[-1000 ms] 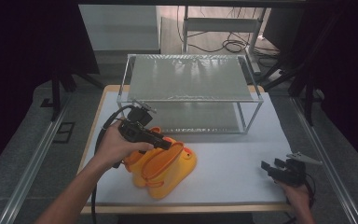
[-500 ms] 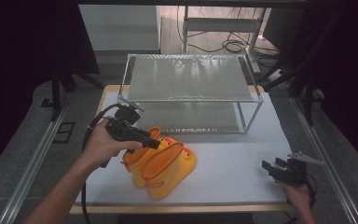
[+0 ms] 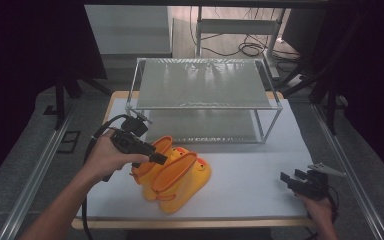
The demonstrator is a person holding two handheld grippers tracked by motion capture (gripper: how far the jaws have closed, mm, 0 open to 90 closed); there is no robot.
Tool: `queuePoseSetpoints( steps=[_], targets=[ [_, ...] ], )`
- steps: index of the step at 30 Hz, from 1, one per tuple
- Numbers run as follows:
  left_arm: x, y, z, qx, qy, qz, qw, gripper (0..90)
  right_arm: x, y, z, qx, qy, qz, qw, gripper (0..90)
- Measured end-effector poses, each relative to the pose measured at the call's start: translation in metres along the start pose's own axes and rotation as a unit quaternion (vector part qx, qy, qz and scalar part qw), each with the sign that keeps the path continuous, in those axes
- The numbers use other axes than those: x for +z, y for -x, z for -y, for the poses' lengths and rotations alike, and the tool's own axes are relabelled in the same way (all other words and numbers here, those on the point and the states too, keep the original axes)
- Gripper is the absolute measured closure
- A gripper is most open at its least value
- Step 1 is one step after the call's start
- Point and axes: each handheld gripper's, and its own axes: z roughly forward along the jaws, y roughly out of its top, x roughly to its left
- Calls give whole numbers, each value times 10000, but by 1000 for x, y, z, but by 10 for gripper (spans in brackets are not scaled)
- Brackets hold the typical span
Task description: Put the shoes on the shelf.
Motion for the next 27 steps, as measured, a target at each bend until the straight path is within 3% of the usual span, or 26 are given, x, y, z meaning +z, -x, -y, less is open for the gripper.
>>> queuePoseSetpoints(
  steps=[4,8,10,27],
  targets=[
    [1,2,-2,27,-93,44,9999,345,0,0,0,20,27,5,10000,319],
    [3,7,-3,104,-179,-49,9998,315,1,1,0,42,28,9,10000,319],
    [4,9,-4,140,-216,-148,9996,312,0,1,0,37,22,17,10000,319],
    [6,15,-5,246,-406,-345,9983,311,1,2,0,55,12,24,10000,320]
  ],
)
